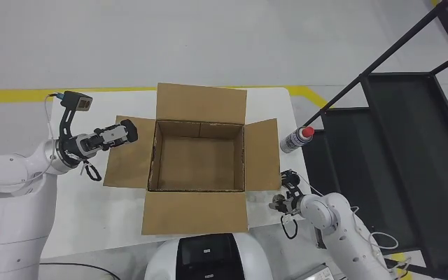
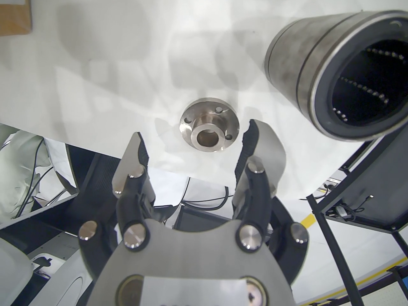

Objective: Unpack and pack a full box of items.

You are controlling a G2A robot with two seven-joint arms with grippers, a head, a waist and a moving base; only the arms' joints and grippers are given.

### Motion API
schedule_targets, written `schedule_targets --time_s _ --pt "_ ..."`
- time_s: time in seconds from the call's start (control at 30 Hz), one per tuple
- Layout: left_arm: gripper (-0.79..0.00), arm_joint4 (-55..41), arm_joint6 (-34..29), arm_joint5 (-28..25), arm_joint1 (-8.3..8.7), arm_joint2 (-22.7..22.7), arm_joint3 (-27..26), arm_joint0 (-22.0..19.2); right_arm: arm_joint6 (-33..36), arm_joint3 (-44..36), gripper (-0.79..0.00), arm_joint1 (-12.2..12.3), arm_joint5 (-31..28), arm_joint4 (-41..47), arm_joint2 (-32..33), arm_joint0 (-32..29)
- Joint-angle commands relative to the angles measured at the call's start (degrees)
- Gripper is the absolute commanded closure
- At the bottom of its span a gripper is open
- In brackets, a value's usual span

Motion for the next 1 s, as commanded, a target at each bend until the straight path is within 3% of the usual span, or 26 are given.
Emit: schedule_targets --time_s 0.0,0.23,0.33,0.53,0.6,0.77,0.87,0.97 --pt "-0.785 0.00 0.00 0.00 0.00 0.00 0.00 0.00 0.10 0.31 -0.560 0.03 0.14 0.06 -0.18 0.26" --pt "-0.785 0.00 0.00 0.00 0.00 0.00 0.00 0.00 0.15 1.30 -0.536 0.11 0.61 -0.13 -1.05 1.14" --pt "-0.785 0.00 0.00 0.00 0.00 0.00 0.00 0.00 0.08 1.80 -0.379 0.15 0.61 -0.05 -1.31 1.62" --pt "-0.785 0.00 0.00 0.00 0.00 0.00 0.00 0.00 0.00 2.47 -0.296 0.28 0.61 -0.28 -1.70 2.28" --pt "-0.785 0.00 0.00 0.00 0.00 0.00 0.00 0.00 -0.06 2.57 -0.206 0.32 0.77 -0.43 -1.80 2.43" --pt "-0.785 0.00 0.00 0.00 0.00 0.00 0.00 0.00 -0.11 2.47 -0.123 0.47 1.18 -1.24 -1.86 2.53" --pt "-0.785 0.00 0.00 0.00 0.00 0.00 0.00 0.00 -0.32 2.12 -0.006 0.55 1.61 -1.54 -1.78 2.25" --pt "-0.785 0.00 0.00 0.00 0.00 0.00 0.00 0.00 -0.63 1.72 0.000 0.63 1.88 -1.67 -1.66 1.96"
